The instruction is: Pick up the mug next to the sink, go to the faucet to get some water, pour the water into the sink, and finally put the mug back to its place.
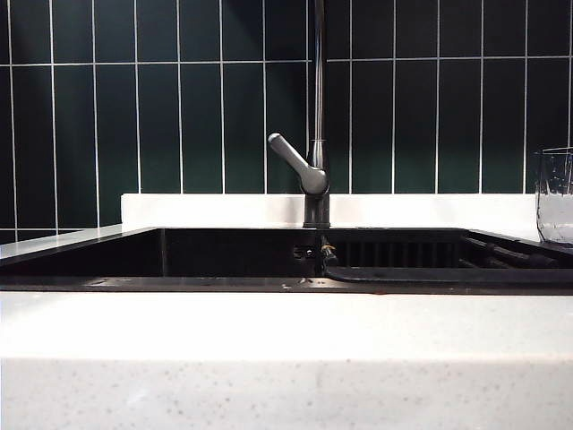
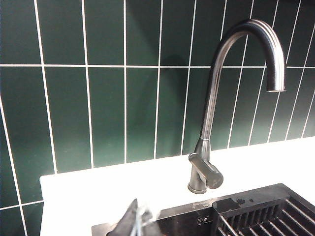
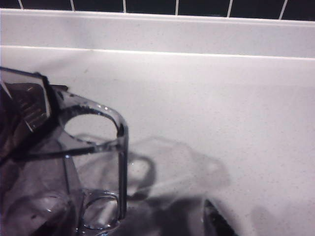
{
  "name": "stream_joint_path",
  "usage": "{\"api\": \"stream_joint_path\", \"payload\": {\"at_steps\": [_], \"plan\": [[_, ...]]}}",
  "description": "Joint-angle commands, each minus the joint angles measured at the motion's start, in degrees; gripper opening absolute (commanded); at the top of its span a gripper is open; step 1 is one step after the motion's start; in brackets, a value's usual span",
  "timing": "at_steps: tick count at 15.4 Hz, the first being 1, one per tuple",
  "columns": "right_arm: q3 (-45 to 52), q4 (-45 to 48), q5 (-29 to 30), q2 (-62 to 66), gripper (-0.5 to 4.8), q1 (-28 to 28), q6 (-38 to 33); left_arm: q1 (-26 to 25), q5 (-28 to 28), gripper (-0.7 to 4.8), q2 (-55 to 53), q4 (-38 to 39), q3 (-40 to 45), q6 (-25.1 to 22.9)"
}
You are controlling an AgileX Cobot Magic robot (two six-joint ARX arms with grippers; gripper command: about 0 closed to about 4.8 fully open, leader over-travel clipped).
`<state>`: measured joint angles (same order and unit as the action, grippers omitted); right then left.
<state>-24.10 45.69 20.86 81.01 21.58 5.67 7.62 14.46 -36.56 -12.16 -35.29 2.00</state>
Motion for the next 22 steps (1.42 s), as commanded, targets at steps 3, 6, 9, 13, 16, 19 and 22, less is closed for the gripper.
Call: {"api": "stream_joint_path", "payload": {"at_steps": [3, 6, 9, 13, 16, 19, 22], "plan": [[-4.83, 2.56, 2.05, 4.11, 3.06, -0.04, -0.09, -0.02, 0.39, -0.06, 0.13, -0.39, -1.05, -0.07], [-7.34, 2.6, 2.45, 7.37, 3.06, -0.76, -0.04, -0.02, 0.42, -0.06, 0.13, -0.37, -1.07, -0.07], [-10.05, 2.58, 2.43, 10.36, 3.05, -2.38, -0.04, -0.02, 0.42, -0.06, 0.13, -0.37, -1.07, -0.04], [-10.58, 2.47, 1.55, 11.72, 2.19, -3.54, -0.04, -0.02, 0.42, -0.06, 0.13, -0.37, -1.09, -0.07], [-10.58, 2.56, 1.53, 11.72, 2.19, -3.56, -0.04, -0.02, 0.42, -0.06, 0.13, -0.37, -1.09, -0.04], [-10.58, 2.58, 1.57, 11.72, 1.01, -3.56, 0.13, -0.02, 0.42, -0.06, 0.13, -0.33, -1.09, -0.04], [-10.58, 2.58, 1.55, 11.72, -0.01, -3.56, 0.22, -0.02, 0.42, -0.06, 0.13, 0.15, -1.09, -0.04]]}}
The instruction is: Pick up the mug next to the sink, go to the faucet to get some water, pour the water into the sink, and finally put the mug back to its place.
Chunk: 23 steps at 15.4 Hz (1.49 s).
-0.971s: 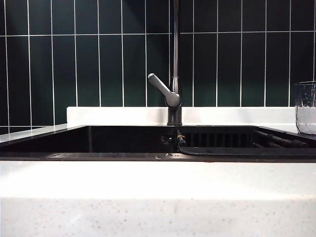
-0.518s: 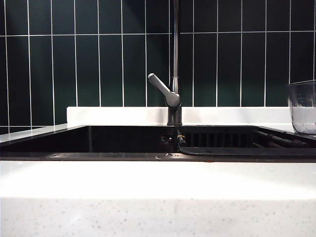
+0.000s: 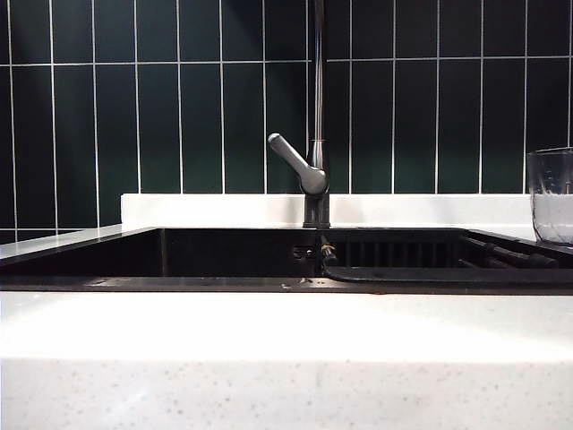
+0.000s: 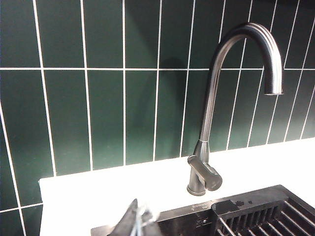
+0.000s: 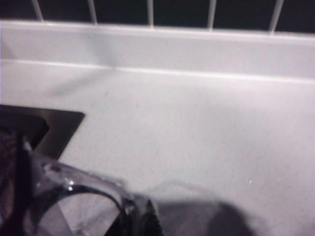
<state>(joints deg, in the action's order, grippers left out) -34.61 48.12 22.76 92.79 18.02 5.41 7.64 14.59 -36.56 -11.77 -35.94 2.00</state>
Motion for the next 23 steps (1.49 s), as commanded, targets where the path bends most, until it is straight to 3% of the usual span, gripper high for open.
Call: {"api": "stream_joint_path", "payload": {"at_steps": [1, 11, 15, 19, 23], "plan": [[-0.07, 0.17, -0.35, -0.09, -0.01, 0.0, 0.48, -0.04, 0.28, -0.06, 0.13, 0.26, -0.44, -0.07], [-0.46, -0.52, -0.35, -14.16, -0.02, -2.4, -2.93, -0.04, 1.16, -0.06, -0.24, 1.42, -0.42, -0.04], [-6.4, -9.53, -1.92, -15.91, -0.02, -12.0, -2.91, -0.04, 2.32, -0.06, -0.5, 1.95, -0.42, -0.04], [-13.77, -17.88, -8.24, -15.85, -0.02, -23.47, -2.86, -0.04, 3.69, -0.06, -0.57, 3.17, -0.42, -0.04], [-20.39, -21.92, -9.81, -13.6, -0.02, -29.46, -4.0, -0.04, 3.72, -0.06, -0.59, 3.15, -0.42, -0.04]]}}
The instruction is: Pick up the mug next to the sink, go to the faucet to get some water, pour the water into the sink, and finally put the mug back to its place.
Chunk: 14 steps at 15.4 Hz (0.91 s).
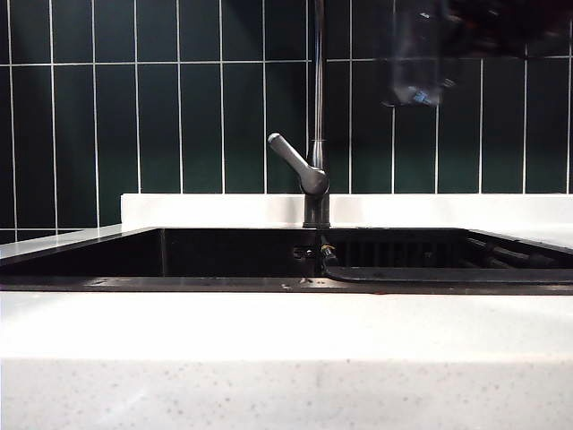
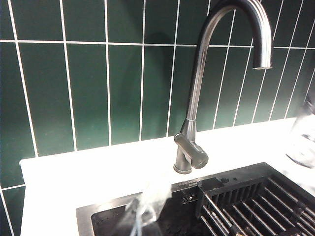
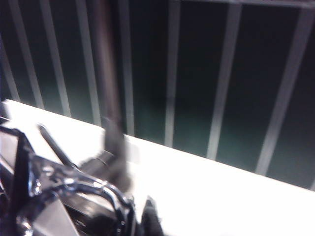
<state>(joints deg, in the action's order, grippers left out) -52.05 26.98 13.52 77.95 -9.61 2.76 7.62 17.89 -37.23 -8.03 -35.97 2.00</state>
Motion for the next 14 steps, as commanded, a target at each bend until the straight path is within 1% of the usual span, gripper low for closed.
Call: {"api": "stream_joint_path", "payload": {"at_steps": [1, 3, 4, 9, 11, 12, 14], "plan": [[-4.66, -1.57, -0.57, 2.32, -0.02, -3.08, -1.46, -0.02, 0.42, -0.06, 0.09, -0.57, -0.39, -0.04], [-8.13, -1.99, -0.61, 5.09, -0.02, -5.4, -1.46, -0.02, 0.42, -0.06, 0.09, -0.33, -0.39, -0.04], [-11.72, -4.04, -0.66, 8.0, -0.02, -6.73, -1.49, -0.02, 0.42, -0.06, 0.11, 0.31, -0.39, -0.04], [-21.09, -8.02, -1.18, 13.46, -0.02, -8.26, -3.41, -0.02, 0.42, -0.06, -0.63, 0.7, -0.39, -0.09], [-25.33, -10.21, -0.37, 15.67, -0.02, -9.2, -3.41, -0.04, 2.67, -0.06, -4.5, -2.01, -0.44, -0.04], [-26.38, -10.38, -0.31, 16.35, -0.02, -9.38, -3.39, -0.04, 2.78, -0.06, -6.47, -3.23, -0.55, -0.07], [-27.5, -10.32, 0.2, 16.79, -0.02, -10.25, -3.39, -0.13, 2.95, -0.06, -14.34, -5.31, -3.15, -0.09]]}}
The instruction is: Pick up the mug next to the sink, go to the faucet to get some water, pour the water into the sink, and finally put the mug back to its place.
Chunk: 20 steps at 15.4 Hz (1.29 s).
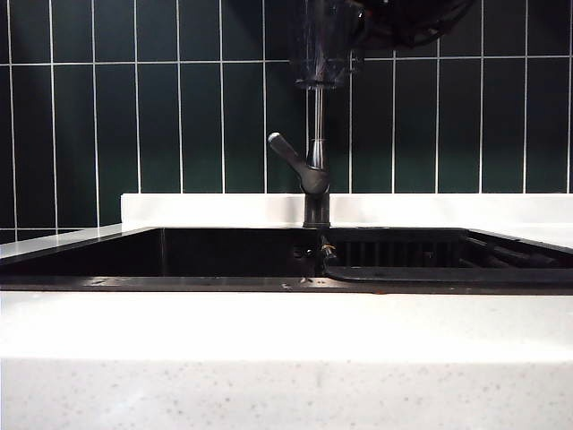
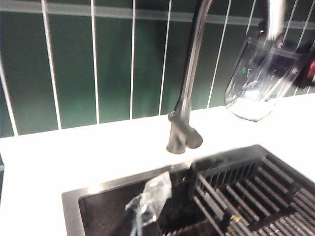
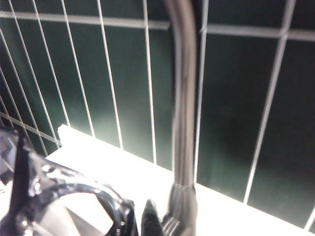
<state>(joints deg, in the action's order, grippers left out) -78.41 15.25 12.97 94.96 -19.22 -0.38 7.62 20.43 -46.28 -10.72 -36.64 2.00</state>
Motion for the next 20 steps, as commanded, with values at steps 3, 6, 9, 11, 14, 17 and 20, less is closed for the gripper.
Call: {"api": "stream_joint_path", "payload": {"at_steps": [3, 6, 9, 11, 14, 17, 20], "plan": [[-1.14, 1.57, 0.9, -0.22, -0.02, -0.7, -0.26, -0.13, 3.89, -0.06, -16.48, -4.63, -7.76, -0.24], [-1.14, 1.64, 0.92, -0.22, -0.02, -0.7, -1.62, -0.15, 8.09, -0.06, -25.86, -9.07, -11.65, -0.28], [-1.16, 1.7, 0.92, -0.22, -0.02, -0.7, -2.62, -0.15, 13.44, -0.06, -38.4, -16.33, -17.59, -1.14], [-2.56, 0.72, 0.92, -0.22, -0.02, -0.7, -2.6, -0.15, 14.53, -0.06, -43.87, -19.3, -20.68, -0.55], [-4.76, -0.46, 1.81, -0.22, -0.02, -0.72, -2.51, -0.15, 17.53, -0.06, -52.17, -19.63, -27.67, -0.44], [-4.74, -0.87, 2.19, -0.22, -0.02, -0.77, -2.38, -0.15, 19.89, -0.06, -59.87, -20.2, -35.67, 2.21], [-4.74, -1.11, 2.23, -0.22, -0.02, -0.77, -2.4, -0.15, 21.07, -0.06, -66.1, -20.24, -44.13, 4.59]]}}
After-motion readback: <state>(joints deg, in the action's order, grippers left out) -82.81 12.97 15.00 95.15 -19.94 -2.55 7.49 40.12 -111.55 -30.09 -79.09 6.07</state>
